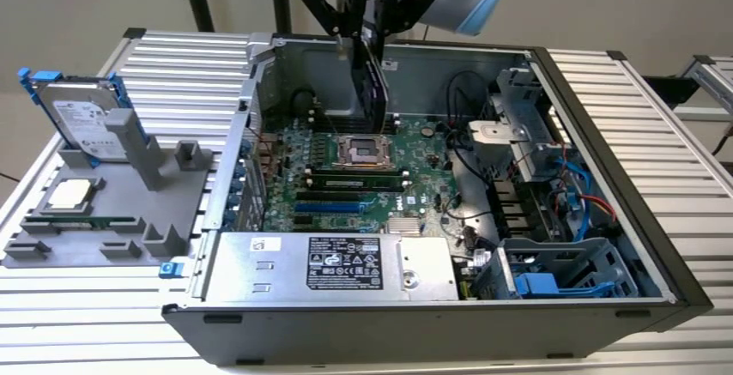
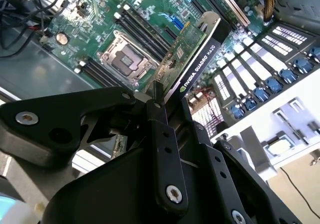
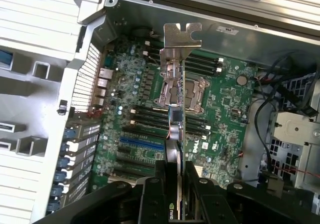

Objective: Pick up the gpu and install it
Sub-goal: 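Insert the gpu into the slot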

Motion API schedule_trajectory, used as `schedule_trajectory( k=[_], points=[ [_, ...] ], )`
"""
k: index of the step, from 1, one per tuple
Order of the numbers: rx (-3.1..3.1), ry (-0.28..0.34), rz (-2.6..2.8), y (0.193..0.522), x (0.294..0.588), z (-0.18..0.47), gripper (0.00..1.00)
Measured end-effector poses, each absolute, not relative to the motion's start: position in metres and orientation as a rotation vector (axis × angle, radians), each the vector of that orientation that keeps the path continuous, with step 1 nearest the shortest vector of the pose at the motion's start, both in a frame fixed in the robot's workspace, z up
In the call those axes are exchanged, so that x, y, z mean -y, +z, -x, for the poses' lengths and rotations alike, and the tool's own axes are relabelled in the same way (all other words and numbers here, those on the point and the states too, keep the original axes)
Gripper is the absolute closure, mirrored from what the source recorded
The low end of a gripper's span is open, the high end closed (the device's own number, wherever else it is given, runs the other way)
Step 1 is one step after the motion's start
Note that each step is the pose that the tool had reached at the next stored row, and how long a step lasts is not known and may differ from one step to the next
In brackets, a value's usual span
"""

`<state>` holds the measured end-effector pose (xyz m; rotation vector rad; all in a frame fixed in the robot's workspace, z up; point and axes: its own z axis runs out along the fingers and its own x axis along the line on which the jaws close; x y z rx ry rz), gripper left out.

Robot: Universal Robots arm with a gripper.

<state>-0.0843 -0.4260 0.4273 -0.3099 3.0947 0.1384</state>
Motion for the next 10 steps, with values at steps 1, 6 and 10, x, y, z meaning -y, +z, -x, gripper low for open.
schedule_trajectory(
  k=[1, 6, 10],
  points=[
    [-3.094, 0.138, 0.315, 0.4273, 0.426, 0.0843, 1.0],
    [-3.093, 0.139, 0.338, 0.4273, 0.426, 0.0843, 1.0],
    [-3.091, 0.139, 0.356, 0.4273, 0.426, 0.0843, 1.0]
  ],
)
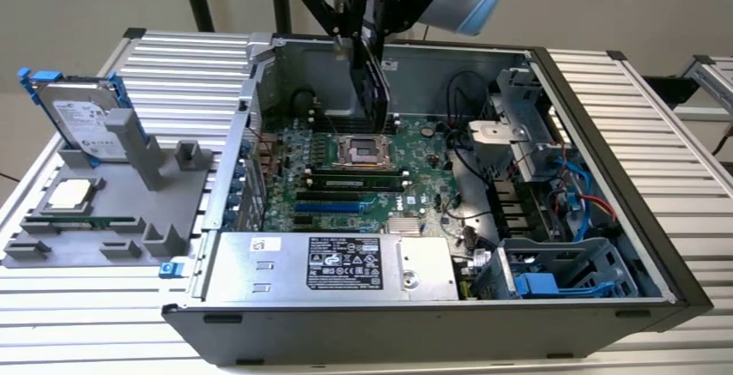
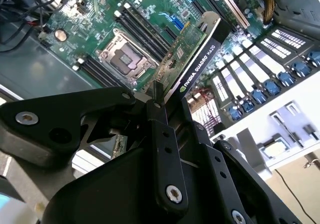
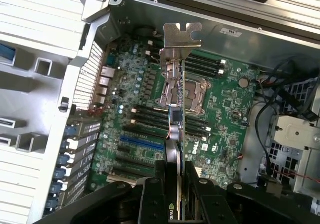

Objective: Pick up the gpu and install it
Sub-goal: 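Insert the gpu into the slot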

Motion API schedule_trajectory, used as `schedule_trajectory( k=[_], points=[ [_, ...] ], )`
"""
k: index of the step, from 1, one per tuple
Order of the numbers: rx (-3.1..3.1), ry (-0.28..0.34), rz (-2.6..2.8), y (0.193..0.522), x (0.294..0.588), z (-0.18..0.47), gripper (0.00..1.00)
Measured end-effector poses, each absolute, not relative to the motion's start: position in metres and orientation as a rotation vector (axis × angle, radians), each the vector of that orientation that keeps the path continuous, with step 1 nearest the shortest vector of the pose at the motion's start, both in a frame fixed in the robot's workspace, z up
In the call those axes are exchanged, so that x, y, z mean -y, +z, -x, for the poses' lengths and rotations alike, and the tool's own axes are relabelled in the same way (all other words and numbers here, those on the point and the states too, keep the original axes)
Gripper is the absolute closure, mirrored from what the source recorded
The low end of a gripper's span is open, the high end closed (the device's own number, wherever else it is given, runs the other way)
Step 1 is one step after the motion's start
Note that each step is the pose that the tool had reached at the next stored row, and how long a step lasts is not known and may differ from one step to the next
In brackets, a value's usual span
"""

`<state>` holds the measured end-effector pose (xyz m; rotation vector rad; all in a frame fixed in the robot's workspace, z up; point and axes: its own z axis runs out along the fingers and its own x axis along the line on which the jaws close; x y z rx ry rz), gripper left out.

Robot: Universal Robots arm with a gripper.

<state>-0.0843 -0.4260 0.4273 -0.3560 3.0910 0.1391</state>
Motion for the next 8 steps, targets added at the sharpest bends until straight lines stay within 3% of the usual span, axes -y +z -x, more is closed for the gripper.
schedule_trajectory(
  k=[8],
  points=[
    [-3.088, 0.14, 0.391, 0.4273, 0.426, 0.0843, 1.0]
  ],
)
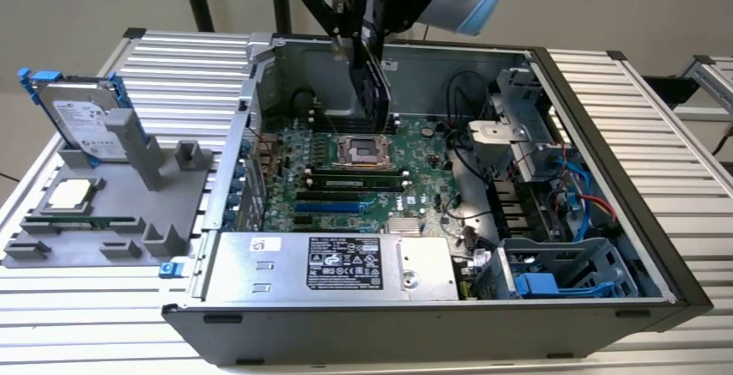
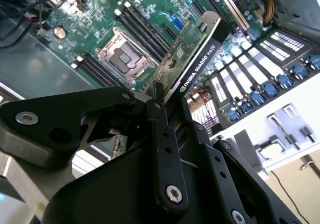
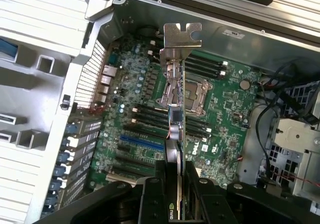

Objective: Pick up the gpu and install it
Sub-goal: 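Insert the gpu into the slot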

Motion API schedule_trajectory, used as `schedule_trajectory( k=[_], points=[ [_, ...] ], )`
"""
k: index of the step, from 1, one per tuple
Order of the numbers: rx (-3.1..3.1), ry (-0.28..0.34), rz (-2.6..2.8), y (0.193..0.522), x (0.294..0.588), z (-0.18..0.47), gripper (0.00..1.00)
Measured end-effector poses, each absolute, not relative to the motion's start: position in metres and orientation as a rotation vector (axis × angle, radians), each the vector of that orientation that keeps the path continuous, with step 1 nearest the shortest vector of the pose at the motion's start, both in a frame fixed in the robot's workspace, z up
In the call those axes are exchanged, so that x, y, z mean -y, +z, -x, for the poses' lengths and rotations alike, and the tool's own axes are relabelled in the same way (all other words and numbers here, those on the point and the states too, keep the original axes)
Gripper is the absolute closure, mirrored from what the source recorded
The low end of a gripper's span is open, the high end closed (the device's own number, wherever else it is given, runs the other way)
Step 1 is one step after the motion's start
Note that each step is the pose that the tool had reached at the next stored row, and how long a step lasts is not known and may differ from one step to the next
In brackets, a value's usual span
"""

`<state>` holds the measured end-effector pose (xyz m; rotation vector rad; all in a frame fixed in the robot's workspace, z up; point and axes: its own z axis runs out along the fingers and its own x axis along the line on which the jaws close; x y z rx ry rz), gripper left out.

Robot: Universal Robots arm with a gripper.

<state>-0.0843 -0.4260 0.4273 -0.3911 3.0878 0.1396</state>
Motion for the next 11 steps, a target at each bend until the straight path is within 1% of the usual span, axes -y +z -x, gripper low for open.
schedule_trajectory(
  k=[11],
  points=[
    [-3.083, 0.14, 0.44, 0.4272, 0.426, 0.0843, 1.0]
  ],
)
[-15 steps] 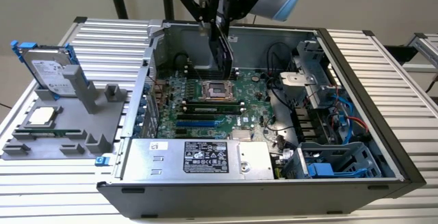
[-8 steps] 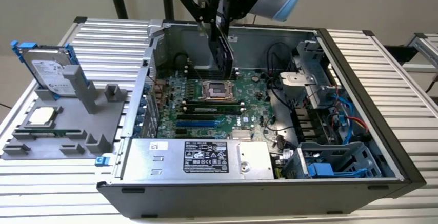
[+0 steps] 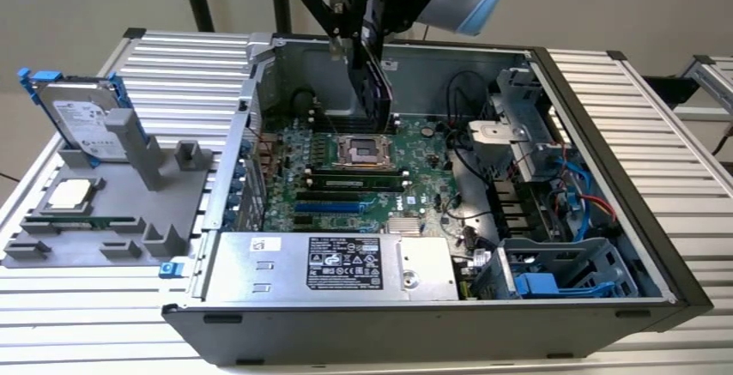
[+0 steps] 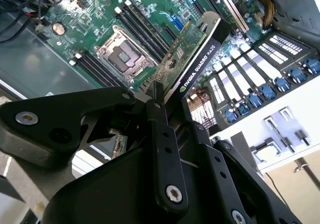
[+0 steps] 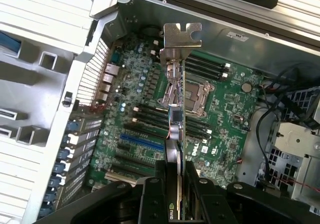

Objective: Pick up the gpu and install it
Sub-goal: 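Insert the gpu into the slot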

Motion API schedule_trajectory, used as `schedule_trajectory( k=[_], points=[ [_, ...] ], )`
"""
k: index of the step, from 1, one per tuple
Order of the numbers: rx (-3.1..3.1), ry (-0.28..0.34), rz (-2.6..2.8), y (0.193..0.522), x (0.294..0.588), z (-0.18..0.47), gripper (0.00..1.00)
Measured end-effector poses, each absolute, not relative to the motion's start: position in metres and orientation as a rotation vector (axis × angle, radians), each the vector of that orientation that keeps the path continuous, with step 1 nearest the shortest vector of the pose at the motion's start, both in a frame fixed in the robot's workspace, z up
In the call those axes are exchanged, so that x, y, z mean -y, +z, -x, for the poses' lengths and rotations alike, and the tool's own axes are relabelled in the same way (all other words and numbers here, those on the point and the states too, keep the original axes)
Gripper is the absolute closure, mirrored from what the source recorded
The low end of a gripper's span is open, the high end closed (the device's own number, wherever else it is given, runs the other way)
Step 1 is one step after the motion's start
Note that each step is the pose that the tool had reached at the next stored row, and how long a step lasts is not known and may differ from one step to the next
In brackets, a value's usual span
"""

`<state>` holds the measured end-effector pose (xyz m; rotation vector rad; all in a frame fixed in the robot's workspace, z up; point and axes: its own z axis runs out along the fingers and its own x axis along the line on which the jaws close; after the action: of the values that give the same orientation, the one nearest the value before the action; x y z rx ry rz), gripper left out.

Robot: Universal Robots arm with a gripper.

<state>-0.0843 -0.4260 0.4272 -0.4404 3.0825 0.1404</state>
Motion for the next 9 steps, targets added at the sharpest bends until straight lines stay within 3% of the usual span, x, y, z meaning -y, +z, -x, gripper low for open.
schedule_trajectory(
  k=[9],
  points=[
    [-3.078, 0.141, 0.479, 0.4272, 0.426, 0.0843, 1.0]
  ],
)
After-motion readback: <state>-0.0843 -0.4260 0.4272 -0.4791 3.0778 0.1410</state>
